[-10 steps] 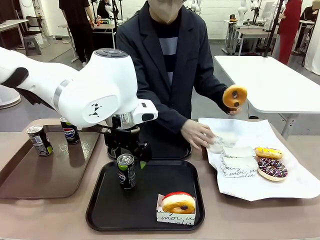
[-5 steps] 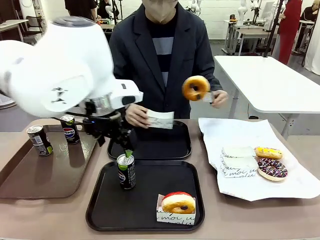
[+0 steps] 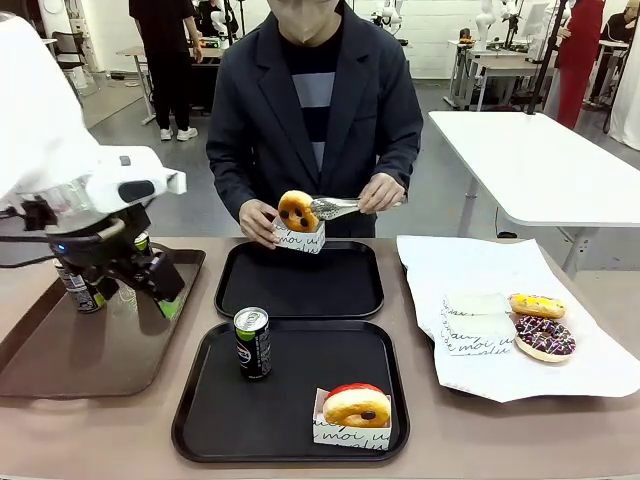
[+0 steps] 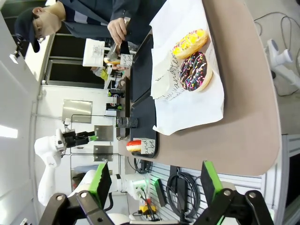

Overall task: Set up donuts and drinks on trays.
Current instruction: Pick up one Pepsi coke and place it on the Flat Tray, then pick up one Pepsi coke from the Handle tray and place it on the Flat Tray without a Pepsi coke.

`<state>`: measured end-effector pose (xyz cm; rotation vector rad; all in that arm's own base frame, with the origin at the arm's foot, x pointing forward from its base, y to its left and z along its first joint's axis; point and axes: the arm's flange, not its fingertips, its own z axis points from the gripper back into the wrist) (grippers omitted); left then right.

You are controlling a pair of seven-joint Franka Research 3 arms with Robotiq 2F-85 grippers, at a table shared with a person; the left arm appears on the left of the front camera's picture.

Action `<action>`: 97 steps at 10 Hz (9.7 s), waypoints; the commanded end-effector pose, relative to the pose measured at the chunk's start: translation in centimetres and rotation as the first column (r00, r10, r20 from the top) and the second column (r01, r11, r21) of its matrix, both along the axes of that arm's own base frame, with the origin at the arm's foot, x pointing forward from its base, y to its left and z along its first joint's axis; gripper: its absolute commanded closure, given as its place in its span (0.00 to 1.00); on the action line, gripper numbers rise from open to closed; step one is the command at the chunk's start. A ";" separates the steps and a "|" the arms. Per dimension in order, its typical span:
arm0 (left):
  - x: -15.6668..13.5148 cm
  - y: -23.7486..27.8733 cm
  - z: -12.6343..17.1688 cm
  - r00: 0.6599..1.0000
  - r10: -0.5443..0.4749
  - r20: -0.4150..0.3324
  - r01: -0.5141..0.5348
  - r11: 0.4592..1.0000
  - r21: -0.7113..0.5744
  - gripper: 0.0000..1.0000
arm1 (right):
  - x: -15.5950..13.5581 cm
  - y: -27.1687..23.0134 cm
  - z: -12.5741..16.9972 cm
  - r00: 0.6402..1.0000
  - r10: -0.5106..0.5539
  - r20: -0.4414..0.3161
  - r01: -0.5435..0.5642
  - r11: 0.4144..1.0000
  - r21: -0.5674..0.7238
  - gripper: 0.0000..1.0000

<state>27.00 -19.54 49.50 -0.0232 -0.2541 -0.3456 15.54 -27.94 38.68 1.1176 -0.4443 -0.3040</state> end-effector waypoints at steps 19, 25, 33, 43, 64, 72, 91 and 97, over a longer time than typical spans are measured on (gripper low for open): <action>13.2 21.7 2.3 0.905 0.405 -0.129 -0.419 0.901 -0.114 0.00 | 0.1 0.1 -0.1 1.000 -0.001 0.027 0.001 1.000 0.009 0.00; 13.2 21.7 2.3 0.905 0.405 -0.129 -0.419 0.901 -0.114 0.00 | 0.1 0.1 -0.1 1.000 -0.001 0.027 0.001 1.000 0.009 0.00; 22.7 21.6 -2.2 0.890 0.451 -0.072 -0.449 0.893 0.040 0.00 | 0.1 0.1 -0.1 1.000 -0.001 0.027 0.001 1.000 0.009 0.00; 23.8 22.7 -8.0 0.889 0.429 -0.163 -0.439 0.898 -0.027 0.00 | 0.1 0.1 -0.1 1.000 -0.001 0.027 0.001 1.000 0.009 0.00; 24.1 23.0 -11.4 0.881 0.427 -0.204 -0.439 0.899 -0.011 0.85 | 0.1 0.1 -0.1 1.000 -0.001 0.027 0.001 1.000 0.009 0.00; 14.5 20.5 -1.7 0.914 0.320 -0.251 -0.330 0.944 0.000 1.00 | 0.1 0.1 -0.1 1.000 -0.001 0.027 0.001 1.000 0.009 0.00; 22.8 -1.2 -2.4 0.990 -0.018 -0.141 0.018 1.000 0.001 0.42 | 0.1 0.1 -0.1 1.000 -0.001 0.027 0.001 1.000 0.009 0.00; 8.1 12.2 -0.7 0.961 -0.135 -0.241 0.140 0.990 0.001 0.42 | 0.1 0.1 -0.1 1.000 -0.001 0.027 0.001 1.000 0.009 0.00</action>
